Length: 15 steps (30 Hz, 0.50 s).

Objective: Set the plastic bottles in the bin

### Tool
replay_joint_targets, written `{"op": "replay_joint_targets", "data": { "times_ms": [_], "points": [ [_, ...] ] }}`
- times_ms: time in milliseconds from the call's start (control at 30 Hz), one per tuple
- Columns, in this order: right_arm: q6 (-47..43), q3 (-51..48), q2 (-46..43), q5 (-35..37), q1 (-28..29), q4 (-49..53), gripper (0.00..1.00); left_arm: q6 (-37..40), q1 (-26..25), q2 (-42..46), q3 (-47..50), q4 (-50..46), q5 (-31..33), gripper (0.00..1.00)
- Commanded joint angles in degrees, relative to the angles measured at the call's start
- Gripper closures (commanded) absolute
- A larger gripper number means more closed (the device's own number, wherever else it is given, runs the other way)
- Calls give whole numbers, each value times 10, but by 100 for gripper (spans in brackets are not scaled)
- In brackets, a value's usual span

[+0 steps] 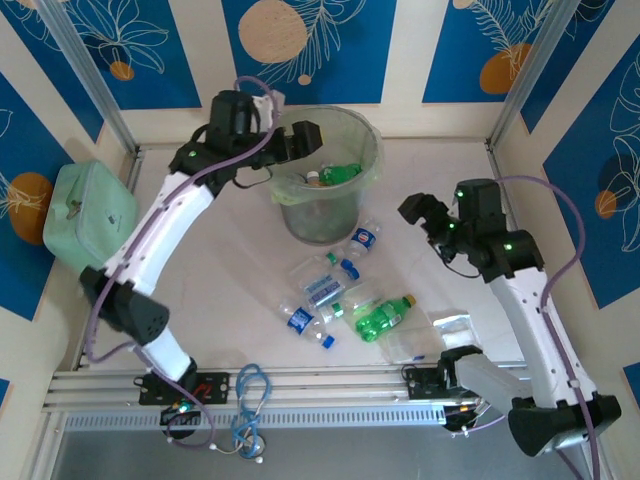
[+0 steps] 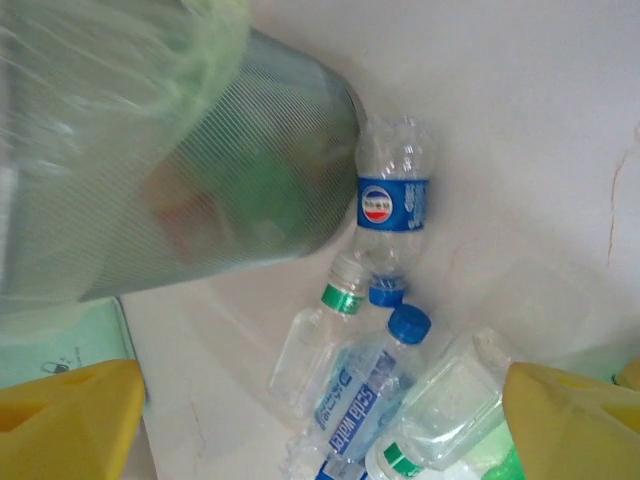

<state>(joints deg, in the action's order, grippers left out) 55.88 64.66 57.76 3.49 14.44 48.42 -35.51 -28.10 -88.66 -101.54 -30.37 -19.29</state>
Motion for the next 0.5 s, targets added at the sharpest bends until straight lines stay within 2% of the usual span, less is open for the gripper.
{"op": "replay_joint_targets", "data": {
  "times_ms": [0,167,333,467],
  "points": [
    [43,-25,25,30,27,-5,11,17,11,90,79,34,30,7],
    [109,-42,66,73,54,83,17,-1,23,182,213,64,24,7],
    [163,-75,85,93,82,148,21,-40,23,211,307,122,-31,10],
    [185,-116,79,88,79,145,25,-65,23,216,346,150,-56,12]
  ]
}}
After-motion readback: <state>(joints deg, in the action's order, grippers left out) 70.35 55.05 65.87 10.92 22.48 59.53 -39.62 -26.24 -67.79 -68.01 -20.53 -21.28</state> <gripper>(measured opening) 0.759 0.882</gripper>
